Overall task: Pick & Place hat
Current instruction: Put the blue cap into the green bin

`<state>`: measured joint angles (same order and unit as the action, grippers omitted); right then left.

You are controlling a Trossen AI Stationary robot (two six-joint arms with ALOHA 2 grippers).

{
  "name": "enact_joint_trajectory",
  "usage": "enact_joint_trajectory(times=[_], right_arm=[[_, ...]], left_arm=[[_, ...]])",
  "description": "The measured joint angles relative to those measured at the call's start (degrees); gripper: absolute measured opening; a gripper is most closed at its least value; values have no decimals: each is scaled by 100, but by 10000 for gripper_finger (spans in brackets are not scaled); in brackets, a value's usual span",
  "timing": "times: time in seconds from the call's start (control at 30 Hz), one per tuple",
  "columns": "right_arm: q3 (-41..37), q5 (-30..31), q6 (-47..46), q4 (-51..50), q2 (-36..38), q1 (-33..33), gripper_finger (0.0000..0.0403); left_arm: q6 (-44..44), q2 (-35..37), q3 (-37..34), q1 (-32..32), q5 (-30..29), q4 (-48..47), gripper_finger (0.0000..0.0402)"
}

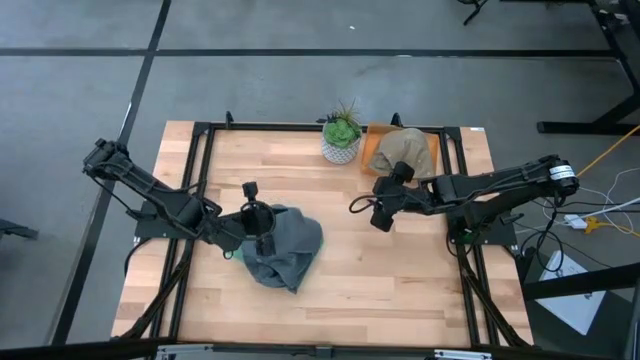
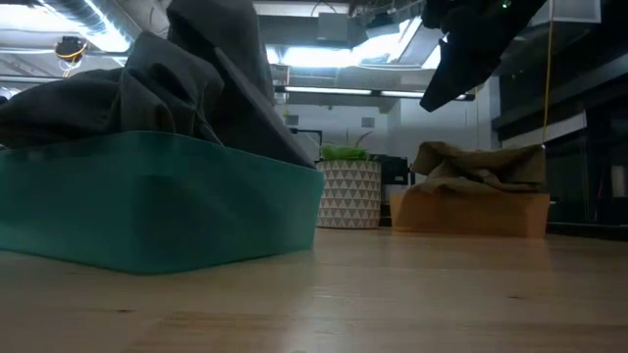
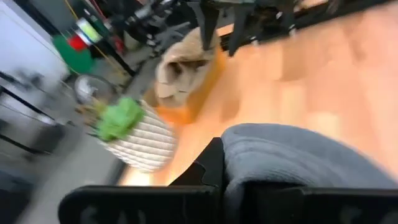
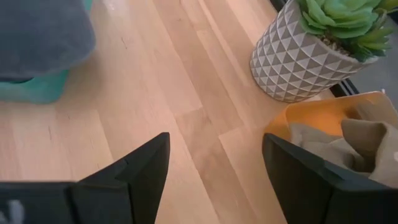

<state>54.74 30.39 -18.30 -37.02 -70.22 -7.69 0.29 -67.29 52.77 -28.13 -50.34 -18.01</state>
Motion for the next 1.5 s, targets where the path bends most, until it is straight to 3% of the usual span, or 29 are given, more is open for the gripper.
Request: enact_joint_trajectory(times=[0.23,0.57,0.83,0.97,1.17,1.37,1.5], right_arm=[[0,0,-123,23,0,0,255],[0,0,-80,141,0,-2,255],[0,0,-79,141,0,-2,255],[0,0,-79,144,0,-2,255],[0,0,-77,145,0,-2,255],[0,0,-53,145,0,-2,255],[0,0,-53,144,0,-2,255]], left_arm=[[-1647,0,0,-286,371,-372,3],[-4492,0,0,-685,1193,-1631,3],[-5246,0,125,-788,2126,-2343,3],[-5416,2,484,-790,2169,-2940,3],[-5028,2,844,-789,2541,-2962,4],[-5349,2,911,-649,2857,-2980,4],[-5580,2,911,-428,3461,-2976,4]])
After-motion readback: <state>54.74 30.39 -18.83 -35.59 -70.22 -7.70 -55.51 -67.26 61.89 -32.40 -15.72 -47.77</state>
